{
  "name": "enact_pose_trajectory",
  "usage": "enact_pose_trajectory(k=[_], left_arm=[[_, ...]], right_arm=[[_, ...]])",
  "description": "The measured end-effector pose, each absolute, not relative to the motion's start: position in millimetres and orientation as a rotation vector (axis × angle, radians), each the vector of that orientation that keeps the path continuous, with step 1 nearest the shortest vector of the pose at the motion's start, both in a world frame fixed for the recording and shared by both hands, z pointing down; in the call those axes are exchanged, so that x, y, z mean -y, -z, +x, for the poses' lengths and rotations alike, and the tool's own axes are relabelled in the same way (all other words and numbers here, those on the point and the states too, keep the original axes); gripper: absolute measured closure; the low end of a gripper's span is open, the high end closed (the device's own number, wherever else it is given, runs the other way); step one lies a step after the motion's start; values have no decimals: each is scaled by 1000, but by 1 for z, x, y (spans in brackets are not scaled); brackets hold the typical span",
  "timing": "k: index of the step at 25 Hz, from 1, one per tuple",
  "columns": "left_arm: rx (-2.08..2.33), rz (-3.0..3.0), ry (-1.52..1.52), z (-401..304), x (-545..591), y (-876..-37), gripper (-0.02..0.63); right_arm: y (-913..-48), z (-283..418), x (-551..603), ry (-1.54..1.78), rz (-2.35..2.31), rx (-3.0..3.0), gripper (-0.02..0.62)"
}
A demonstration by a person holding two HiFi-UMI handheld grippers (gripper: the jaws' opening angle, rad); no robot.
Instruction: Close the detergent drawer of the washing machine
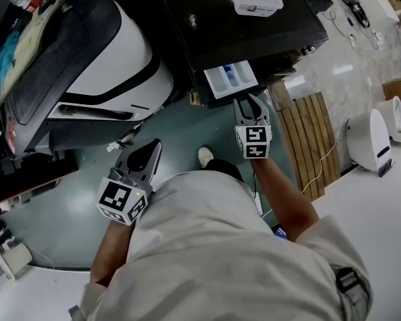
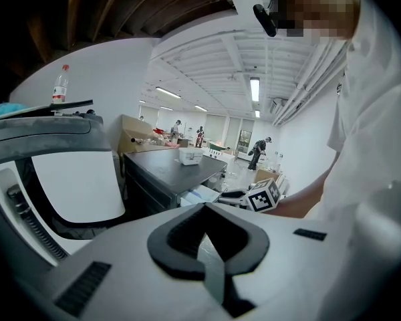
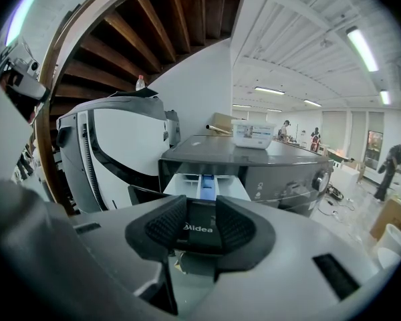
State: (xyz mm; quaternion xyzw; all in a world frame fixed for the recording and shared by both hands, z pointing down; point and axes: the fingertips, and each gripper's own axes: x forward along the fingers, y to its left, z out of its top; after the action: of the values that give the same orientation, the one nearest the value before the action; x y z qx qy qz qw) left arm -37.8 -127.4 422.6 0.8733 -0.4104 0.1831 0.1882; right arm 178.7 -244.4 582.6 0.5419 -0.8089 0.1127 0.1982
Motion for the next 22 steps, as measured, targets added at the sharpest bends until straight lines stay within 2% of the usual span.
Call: enact_pose_trajectory(k=[22], left_arm=[[1217,2416,-505,-43,132,-425,607]], right_arm=[[-581,171,270,-322,1510,2285,469]])
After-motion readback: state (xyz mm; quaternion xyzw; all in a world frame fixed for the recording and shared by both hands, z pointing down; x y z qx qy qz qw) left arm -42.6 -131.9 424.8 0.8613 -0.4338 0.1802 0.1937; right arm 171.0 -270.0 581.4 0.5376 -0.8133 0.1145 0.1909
